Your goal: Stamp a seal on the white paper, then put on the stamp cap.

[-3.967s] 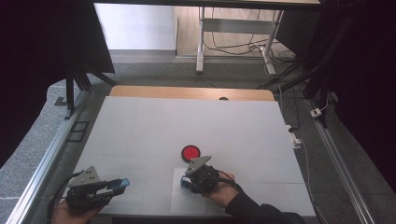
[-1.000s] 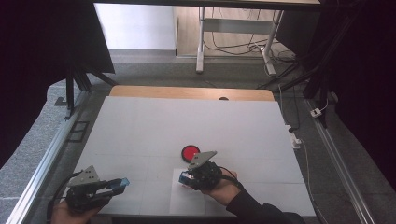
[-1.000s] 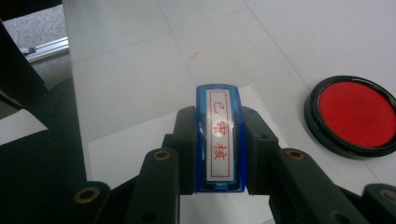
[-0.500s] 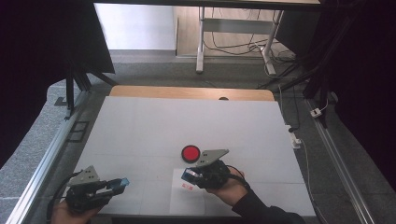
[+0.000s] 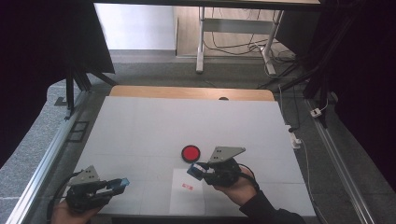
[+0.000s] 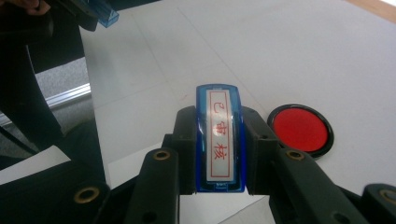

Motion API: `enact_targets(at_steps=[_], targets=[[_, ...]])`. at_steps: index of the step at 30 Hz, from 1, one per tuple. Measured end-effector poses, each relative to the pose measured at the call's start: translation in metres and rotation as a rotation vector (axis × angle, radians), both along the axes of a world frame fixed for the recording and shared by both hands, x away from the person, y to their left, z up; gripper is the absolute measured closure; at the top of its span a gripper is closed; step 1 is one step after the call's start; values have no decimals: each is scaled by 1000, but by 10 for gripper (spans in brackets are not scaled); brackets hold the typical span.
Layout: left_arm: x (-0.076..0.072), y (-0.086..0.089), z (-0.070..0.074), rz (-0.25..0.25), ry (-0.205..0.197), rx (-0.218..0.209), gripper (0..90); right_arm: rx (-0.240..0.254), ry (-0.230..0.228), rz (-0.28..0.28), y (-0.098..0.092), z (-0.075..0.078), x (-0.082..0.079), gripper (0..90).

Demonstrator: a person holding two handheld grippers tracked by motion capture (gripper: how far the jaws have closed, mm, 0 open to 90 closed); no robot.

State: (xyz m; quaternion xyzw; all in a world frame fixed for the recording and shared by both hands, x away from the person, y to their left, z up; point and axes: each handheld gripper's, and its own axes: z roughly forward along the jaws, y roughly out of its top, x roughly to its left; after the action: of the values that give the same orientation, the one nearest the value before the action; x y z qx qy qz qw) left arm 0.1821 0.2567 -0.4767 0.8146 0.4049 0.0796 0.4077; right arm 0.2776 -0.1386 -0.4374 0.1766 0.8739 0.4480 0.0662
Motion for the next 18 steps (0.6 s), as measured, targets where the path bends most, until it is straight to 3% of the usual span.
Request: enact_targets(at_steps=[18], targets=[[1,-2,2,-22,-13,-21,676,36,-10,-13,-6,7,1,711]])
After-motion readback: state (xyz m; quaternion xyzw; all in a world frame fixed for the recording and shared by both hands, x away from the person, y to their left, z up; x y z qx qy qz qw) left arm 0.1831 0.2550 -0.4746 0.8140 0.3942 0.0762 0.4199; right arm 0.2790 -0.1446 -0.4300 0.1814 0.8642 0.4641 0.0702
